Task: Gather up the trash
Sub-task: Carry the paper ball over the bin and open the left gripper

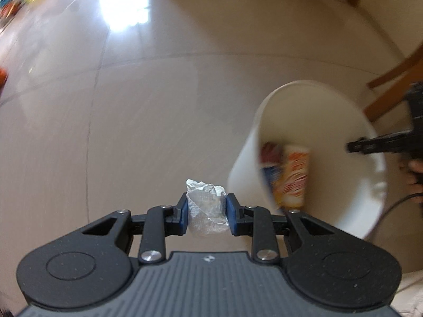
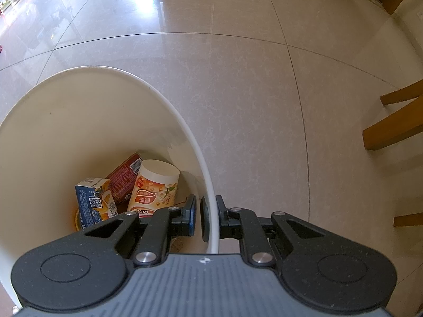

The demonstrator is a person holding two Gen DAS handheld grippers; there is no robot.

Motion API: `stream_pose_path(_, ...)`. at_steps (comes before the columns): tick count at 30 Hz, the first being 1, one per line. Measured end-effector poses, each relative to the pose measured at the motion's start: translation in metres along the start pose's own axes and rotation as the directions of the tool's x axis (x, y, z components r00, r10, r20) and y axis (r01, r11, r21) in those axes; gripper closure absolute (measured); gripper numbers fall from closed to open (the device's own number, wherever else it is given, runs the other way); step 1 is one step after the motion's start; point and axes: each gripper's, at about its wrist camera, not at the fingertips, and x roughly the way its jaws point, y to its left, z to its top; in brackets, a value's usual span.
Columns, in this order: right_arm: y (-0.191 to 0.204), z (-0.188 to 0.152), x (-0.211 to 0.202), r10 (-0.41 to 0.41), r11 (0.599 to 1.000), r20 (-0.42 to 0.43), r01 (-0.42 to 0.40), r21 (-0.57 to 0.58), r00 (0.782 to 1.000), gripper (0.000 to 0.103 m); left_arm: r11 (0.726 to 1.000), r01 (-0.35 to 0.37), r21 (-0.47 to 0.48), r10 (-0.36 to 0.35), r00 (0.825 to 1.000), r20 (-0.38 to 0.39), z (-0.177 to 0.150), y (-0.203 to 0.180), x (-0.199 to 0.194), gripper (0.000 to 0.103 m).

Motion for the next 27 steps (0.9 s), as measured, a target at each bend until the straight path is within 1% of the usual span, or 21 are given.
stream_pose_path(4, 0.001, 0.0, 0.0, -0.003, 1.0, 0.002, 0.003, -0.004, 1.0, 0.086, 0.997, 0.034, 0.069, -0.036, 0.999, 0.029, 0.019, -0.032, -0.015, 0.076)
stream_pose_path(8, 0.0, -0.001, 0.0, 0.001, 1.0, 0.001, -0.001, 0.002, 1.0, 0.086, 0.991, 0.065, 0.119, -0.069, 0.997, 0.027, 0.032, -0.058, -0.015, 0.076)
stream_pose_path(12, -0.001, 0.0, 0.0, 0.004, 1.0, 0.0, -0.004, 0.003, 1.0, 0.086, 0.983, 0.098, 0.153, -0.102, 0.995, 0.017, 0.034, -0.077, -0.007, 0.075)
stream_pose_path(13, -0.001, 0.0, 0.0, 0.004, 1.0, 0.0, -0.004, 0.002, 1.0, 0.086, 0.981, 0.108, 0.163, -0.111, 0.994, 0.009, 0.035, -0.081, -0.006, 0.07)
stream_pose_path(14, -0.001, 0.0, 0.0, 0.004, 1.0, 0.0, -0.004, 0.003, 1.0, 0.086, 0.98, 0.112, 0.167, -0.114, 0.994, 0.001, 0.036, -0.082, -0.004, 0.057)
stream_pose_path(15, -0.001, 0.0, 0.0, 0.004, 1.0, 0.0, -0.004, 0.002, 1.0, 0.086, 0.981, 0.106, 0.161, -0.108, 0.994, 0.002, 0.038, -0.084, -0.004, 0.04)
stream_pose_path(17, -0.001, 0.0, 0.0, 0.006, 1.0, 0.0, -0.006, 0.003, 1.0, 0.086, 0.984, 0.087, 0.153, -0.092, 0.995, 0.026, 0.04, -0.089, -0.005, 0.027)
stream_pose_path(18, -0.001, 0.0, 0.0, 0.006, 1.0, 0.0, -0.006, 0.004, 1.0, 0.086, 0.985, 0.079, 0.155, -0.086, 0.996, 0.038, 0.039, -0.088, -0.006, 0.026)
stream_pose_path(24, -0.001, 0.0, 0.0, 0.006, 1.0, -0.001, -0.006, 0.002, 1.0, 0.086, 0.988, 0.047, 0.144, -0.053, 0.998, 0.044, 0.04, -0.08, -0.008, 0.02)
stream_pose_path(27, -0.001, 0.0, 0.001, 0.004, 1.0, -0.003, -0.004, 0.002, 1.0, 0.086, 0.991, 0.038, 0.128, -0.044, 0.998, 0.046, 0.039, -0.073, -0.004, 0.019)
